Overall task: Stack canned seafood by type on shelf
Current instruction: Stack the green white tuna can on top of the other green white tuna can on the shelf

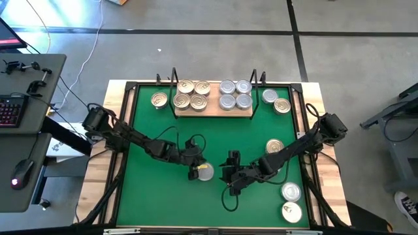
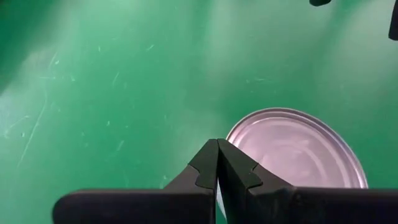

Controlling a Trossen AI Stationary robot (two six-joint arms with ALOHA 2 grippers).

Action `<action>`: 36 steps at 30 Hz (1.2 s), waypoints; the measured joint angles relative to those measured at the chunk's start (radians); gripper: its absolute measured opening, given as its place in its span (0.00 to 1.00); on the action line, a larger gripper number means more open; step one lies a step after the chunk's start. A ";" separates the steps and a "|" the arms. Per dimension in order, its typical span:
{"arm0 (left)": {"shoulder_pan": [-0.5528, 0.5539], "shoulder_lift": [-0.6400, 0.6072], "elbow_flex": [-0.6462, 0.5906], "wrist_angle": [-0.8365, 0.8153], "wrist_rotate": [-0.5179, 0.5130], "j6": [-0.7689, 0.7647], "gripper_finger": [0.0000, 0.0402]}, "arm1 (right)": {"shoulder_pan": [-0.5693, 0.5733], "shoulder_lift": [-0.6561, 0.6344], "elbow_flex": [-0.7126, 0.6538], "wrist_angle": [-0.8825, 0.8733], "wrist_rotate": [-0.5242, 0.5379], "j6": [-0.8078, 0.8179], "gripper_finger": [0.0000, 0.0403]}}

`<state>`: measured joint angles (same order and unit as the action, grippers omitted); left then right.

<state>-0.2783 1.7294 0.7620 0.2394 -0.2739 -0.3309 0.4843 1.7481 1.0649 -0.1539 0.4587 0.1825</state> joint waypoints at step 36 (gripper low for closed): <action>0.035 0.059 0.000 0.016 0.065 0.012 0.00 | -0.036 0.080 0.000 0.122 0.058 -0.080 0.58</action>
<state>-0.2428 1.7885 0.7616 0.2550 -0.2085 -0.3187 0.4484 1.8282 1.0653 -0.0314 0.5164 0.1026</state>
